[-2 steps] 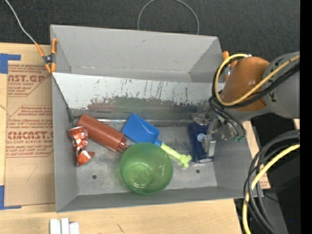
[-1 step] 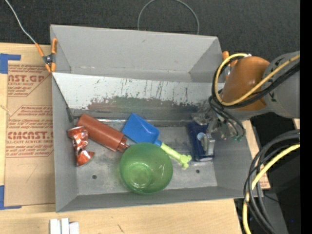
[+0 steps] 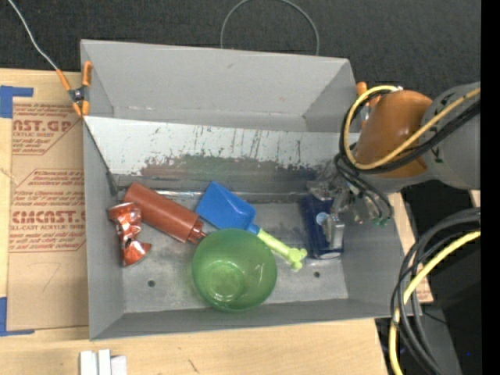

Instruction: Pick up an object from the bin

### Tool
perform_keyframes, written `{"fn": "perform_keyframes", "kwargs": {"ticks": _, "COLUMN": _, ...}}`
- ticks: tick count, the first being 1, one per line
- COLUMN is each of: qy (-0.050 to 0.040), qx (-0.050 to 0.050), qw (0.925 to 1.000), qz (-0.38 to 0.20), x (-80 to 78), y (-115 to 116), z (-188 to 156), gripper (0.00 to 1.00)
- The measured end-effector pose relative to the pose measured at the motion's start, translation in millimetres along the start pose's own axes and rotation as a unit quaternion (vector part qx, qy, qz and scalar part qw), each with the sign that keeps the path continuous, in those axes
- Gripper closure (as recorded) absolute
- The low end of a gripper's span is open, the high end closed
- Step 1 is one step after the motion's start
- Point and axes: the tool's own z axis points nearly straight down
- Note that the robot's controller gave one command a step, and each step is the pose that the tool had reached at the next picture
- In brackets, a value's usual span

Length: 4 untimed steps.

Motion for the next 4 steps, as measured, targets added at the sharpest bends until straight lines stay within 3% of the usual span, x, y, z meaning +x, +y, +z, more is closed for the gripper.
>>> {"fn": "perform_keyframes", "kwargs": {"ticks": 4, "qy": -0.0001, "qx": 0.0, "qw": 1.0, "qz": 0.0, "x": 0.0, "y": 0.0, "z": 0.0, "gripper": 1.0}}
